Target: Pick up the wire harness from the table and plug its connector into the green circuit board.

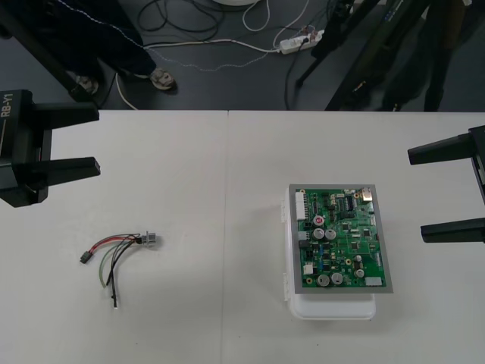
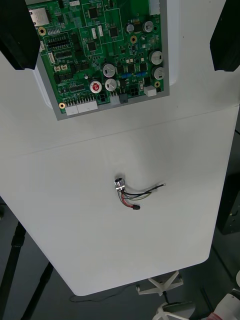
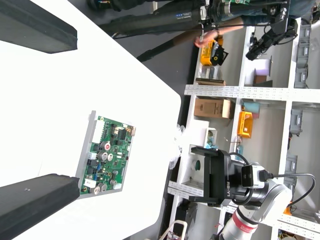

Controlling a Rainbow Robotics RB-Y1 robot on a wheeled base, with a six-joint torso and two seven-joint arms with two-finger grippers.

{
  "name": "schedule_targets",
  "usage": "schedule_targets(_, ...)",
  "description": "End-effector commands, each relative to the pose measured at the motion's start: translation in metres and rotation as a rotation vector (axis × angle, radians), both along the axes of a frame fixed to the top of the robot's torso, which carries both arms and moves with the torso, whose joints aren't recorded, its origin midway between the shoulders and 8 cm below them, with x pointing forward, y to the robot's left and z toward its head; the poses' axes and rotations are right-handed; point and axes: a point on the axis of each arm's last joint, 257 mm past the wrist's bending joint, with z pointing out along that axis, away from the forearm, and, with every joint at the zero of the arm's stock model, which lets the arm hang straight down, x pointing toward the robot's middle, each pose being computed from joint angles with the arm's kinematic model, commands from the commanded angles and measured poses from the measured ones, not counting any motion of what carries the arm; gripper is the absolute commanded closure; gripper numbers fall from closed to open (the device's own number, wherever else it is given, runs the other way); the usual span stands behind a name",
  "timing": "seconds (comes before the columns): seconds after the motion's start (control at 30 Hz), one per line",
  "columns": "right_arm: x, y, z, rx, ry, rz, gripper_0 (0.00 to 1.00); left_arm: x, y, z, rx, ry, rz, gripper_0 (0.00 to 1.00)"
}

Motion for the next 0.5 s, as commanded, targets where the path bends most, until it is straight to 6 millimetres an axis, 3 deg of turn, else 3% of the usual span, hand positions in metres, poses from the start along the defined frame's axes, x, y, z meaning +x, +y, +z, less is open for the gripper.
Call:
schedule_targets(0.03, 0.001, 0.002, 0.012, -0.006, -0.036, 0.002, 0.0, -0.016, -0.011, -0.005, 0.022, -0.024, -0.053, 0.29)
schedule_targets(0.1, 0.001, 0.002, 0.012, -0.006, -0.036, 0.002, 0.0, -0.016, -0.011, -0.005, 0.022, -0.024, -0.053, 0.29)
schedule_targets(0.13, 0.001, 0.002, 0.012, -0.006, -0.036, 0.002, 0.0, -0.015, -0.006, -0.027, -0.008, 0.056, -0.037, 0.3)
schedule_targets(0.17, 0.001, 0.002, 0.012, -0.006, -0.036, 0.002, 0.0, -0.017, -0.005, -0.03, -0.013, 0.071, -0.037, 0.51)
schedule_targets(0.23, 0.001, 0.002, 0.012, -0.006, -0.036, 0.002, 0.0, -0.016, -0.004, -0.03, -0.014, 0.074, -0.044, 0.63)
schedule_targets(0.5, 0.001, 0.002, 0.012, -0.006, -0.036, 0.002, 0.0, -0.014, -0.001, -0.024, 0.001, 0.049, -0.05, 0.65)
